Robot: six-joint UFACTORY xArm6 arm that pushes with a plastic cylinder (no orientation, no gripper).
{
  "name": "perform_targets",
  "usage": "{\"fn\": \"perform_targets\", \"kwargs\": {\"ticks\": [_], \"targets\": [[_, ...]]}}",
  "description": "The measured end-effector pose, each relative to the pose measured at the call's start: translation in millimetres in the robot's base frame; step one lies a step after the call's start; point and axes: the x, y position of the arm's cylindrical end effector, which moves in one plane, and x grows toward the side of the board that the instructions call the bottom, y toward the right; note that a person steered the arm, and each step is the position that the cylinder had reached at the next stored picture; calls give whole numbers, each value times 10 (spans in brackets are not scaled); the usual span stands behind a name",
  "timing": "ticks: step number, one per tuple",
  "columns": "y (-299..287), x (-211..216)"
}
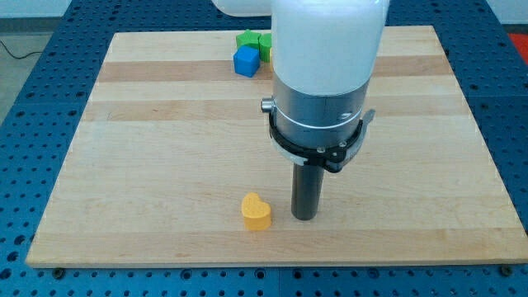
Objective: Slide the yellow heart slightly towards up
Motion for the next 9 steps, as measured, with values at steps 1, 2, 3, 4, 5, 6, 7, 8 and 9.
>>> {"fn": "perform_targets", "kwargs": {"ticks": [1,2,3,4,5,6,7,8,9], "targets": [[0,0],[-2,62],[-175,248],[-569,369],[-976,344],[-1016,-55],[-905,-183],[-1053,-139],[-1172,68]]}}
